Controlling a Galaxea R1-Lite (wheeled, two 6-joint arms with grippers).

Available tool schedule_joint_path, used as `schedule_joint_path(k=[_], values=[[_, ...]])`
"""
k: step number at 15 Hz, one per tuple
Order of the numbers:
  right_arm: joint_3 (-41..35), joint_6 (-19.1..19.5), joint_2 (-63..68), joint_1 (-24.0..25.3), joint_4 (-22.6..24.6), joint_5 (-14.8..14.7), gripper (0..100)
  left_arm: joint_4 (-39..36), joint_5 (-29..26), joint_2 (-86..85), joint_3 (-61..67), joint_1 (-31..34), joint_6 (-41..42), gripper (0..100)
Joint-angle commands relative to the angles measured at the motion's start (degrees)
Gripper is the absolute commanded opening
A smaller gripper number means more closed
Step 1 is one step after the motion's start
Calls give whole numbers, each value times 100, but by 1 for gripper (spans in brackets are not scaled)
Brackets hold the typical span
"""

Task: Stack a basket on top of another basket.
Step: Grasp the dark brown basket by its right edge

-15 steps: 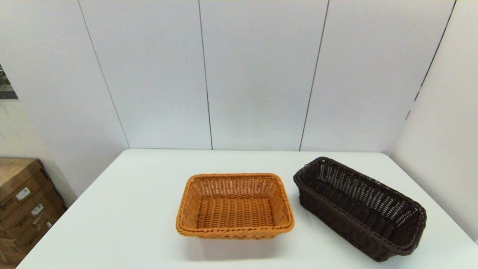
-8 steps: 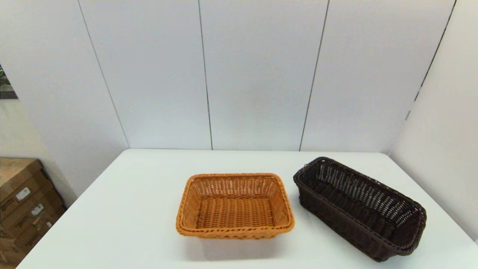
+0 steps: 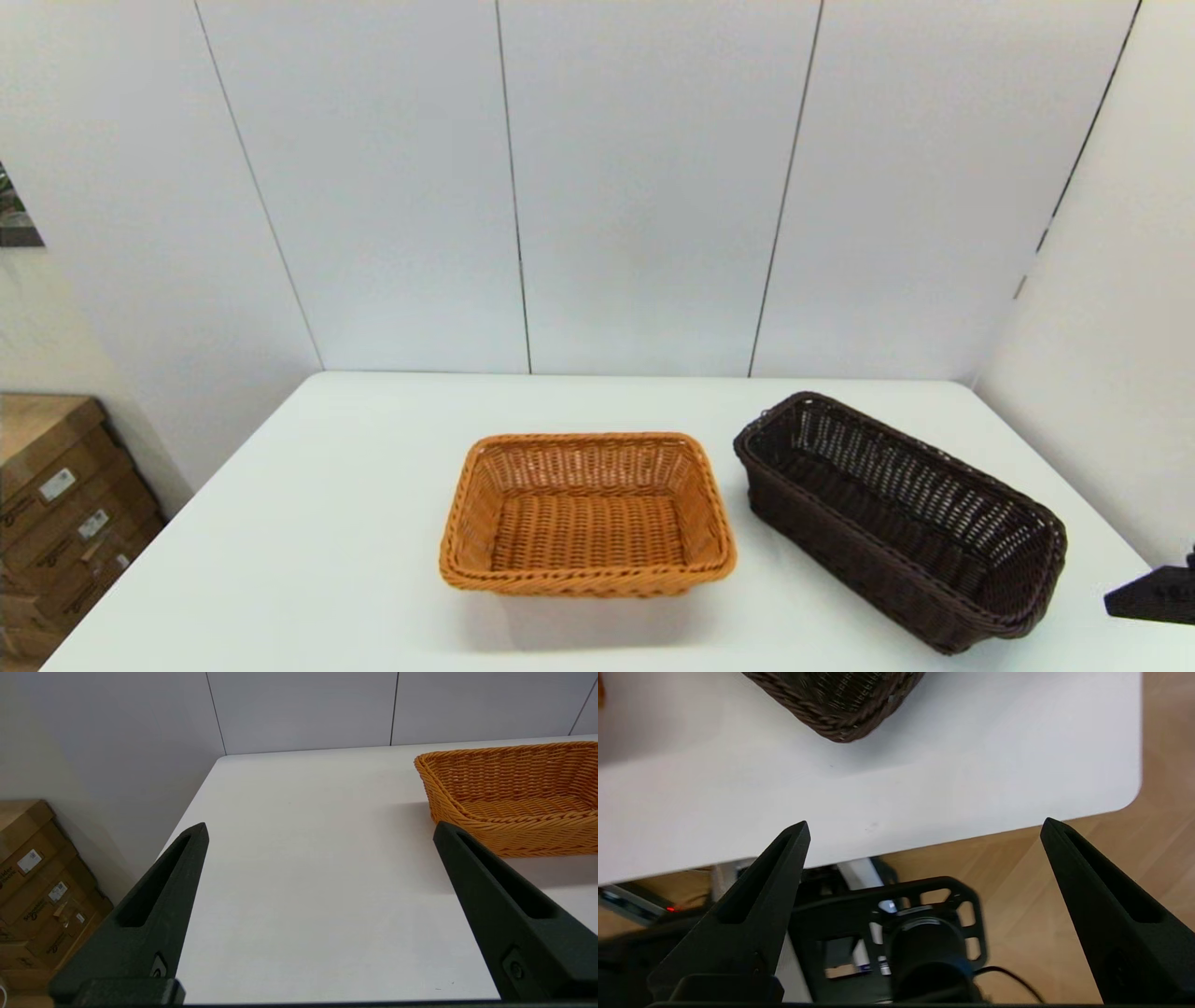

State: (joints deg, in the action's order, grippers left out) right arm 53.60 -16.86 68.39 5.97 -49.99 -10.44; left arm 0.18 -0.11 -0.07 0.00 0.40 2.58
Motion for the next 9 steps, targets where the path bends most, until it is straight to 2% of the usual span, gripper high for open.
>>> schedule_joint_path(k=[1,3,5,7,9], values=[[238,-1091,570,721,-28,-292,100,-1,2,7,0,4,5,100],[247,-1223,781,695,-19,-292,100,-1,2,7,0,4,-4,100],[247,-1628,1115,765,121,-301,100,-1,2,7,0,4,5,100],[168,-1874,1396,774,183,-319,100,-1,2,7,0,4,-4,100],[151,-2014,1660,739,201,-468,100,-1,2,7,0,4,-12,100]])
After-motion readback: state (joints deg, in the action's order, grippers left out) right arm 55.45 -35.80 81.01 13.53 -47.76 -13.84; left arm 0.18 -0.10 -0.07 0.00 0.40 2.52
